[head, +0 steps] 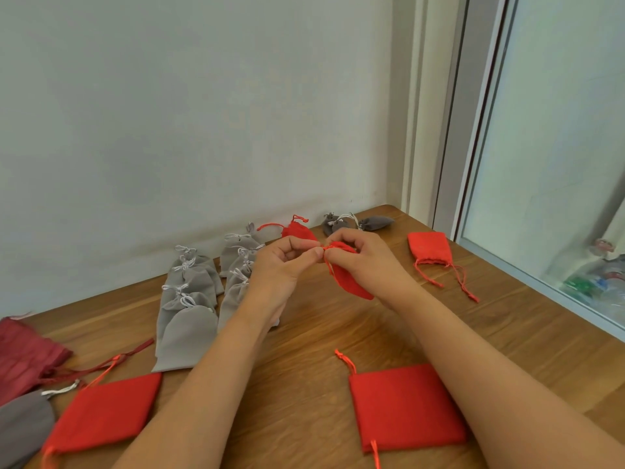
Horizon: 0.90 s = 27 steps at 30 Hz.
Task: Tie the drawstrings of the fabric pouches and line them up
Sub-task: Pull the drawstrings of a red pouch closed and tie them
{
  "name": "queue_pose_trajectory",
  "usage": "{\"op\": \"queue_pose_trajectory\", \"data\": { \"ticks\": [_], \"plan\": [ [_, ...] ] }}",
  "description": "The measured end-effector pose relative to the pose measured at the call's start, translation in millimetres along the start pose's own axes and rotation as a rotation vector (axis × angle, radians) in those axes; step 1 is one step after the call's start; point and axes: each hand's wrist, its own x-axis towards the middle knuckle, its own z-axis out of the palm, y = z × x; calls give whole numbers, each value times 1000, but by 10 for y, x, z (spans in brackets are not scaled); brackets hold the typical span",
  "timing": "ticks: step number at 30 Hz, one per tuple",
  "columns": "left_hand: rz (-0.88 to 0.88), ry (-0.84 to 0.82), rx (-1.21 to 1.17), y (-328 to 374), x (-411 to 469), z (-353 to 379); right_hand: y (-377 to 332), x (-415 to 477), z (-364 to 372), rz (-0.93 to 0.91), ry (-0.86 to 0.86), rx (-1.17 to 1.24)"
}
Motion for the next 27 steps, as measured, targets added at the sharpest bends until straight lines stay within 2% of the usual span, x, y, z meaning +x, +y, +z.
{"op": "queue_pose_trajectory", "data": {
  "ticks": [8, 13, 15, 18, 22, 24, 27],
  "plan": [
    [209, -10, 436, -59, -1, -17, 39, -32, 27, 24, -10, -249],
    [325, -51, 721, -55, 8, -20, 35, -26, 14, 52, -14, -306],
    [341, -50, 750, -53, 19, -45, 9, -28, 2, 79, -14, -157],
    [378, -63, 683, -19, 9, -57, -26, -28, -57, 154, -58, 206],
    [487, -93, 725, -36, 2, -58, 18, -4, -45, 199, -86, 381],
    [486, -67, 696, -55, 14, -69, 40, 9, -35, 168, -40, 495],
    [434, -37, 583, -52, 17, -63, 36, 11, -51, 115, -13, 504]
  ]
}}
